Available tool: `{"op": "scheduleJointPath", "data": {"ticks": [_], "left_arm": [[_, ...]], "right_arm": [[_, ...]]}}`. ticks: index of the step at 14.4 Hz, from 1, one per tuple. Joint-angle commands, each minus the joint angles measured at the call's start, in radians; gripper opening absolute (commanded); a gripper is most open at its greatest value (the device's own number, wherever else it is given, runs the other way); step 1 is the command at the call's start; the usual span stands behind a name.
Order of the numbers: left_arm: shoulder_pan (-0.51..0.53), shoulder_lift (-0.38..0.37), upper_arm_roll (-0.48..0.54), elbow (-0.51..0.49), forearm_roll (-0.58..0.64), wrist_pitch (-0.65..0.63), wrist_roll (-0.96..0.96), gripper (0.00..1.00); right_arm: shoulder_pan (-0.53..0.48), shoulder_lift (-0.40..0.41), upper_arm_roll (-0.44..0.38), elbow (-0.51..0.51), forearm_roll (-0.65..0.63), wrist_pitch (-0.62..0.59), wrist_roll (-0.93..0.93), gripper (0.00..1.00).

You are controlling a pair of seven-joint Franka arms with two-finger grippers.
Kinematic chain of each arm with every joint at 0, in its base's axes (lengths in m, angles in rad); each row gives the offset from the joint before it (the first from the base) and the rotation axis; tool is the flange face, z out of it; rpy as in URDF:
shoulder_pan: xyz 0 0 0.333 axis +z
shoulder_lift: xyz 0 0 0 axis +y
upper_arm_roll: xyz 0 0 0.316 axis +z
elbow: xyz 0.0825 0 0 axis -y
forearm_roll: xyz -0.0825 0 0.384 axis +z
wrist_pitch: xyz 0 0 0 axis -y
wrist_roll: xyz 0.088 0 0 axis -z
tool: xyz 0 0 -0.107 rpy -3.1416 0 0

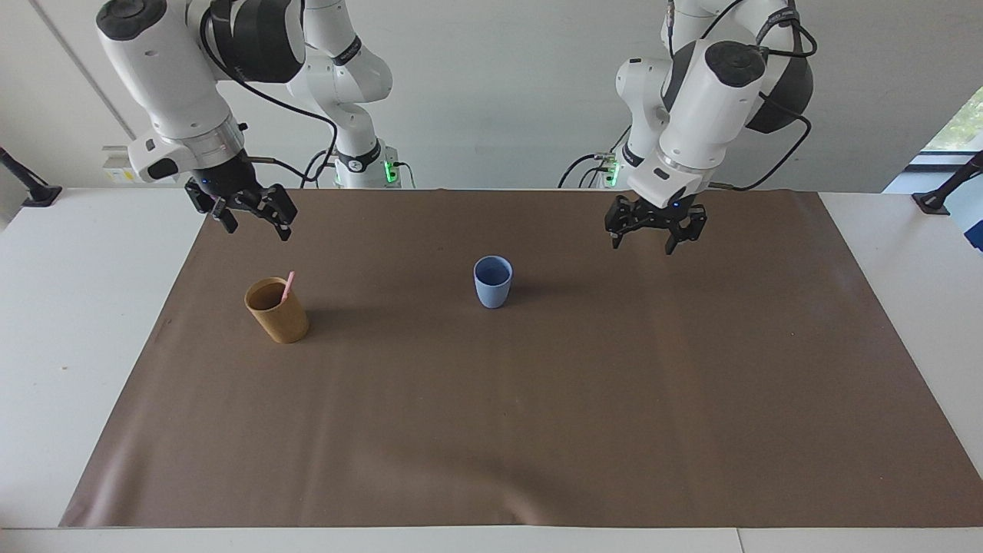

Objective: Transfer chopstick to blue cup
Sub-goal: 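Withdraw the left gripper while the right gripper reaches the tan cup, then lower the right gripper into the tan cup and grasp the chopstick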

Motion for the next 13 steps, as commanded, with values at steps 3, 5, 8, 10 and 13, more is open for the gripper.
{"op": "scheduleJointPath", "data": {"ticks": [3,5,8,10,13], "left_arm": [[0.12,0.006,-0.011,0.205,0.014,-0.21,0.133,1.0],[0.168,0.032,-0.011,0.281,0.012,-0.279,0.173,1.0],[0.213,0.06,-0.01,0.364,0.014,-0.342,0.247,1.0],[0.232,0.063,0.0,0.39,0.014,-0.352,0.265,1.0],[0.234,0.068,0.004,0.401,0.015,-0.388,0.267,1.0]], "right_arm": [[-0.038,0.092,0.0,-0.002,0.156,0.082,0.186,1.0],[-0.067,0.113,0.0,0.001,0.21,0.106,0.255,1.0],[-0.126,0.138,-0.002,-0.002,0.302,0.106,0.329,1.0],[-0.152,0.15,-0.002,-0.005,0.339,0.075,0.366,1.0],[-0.182,0.151,-0.002,-0.041,0.43,0.025,0.434,1.0]]}}
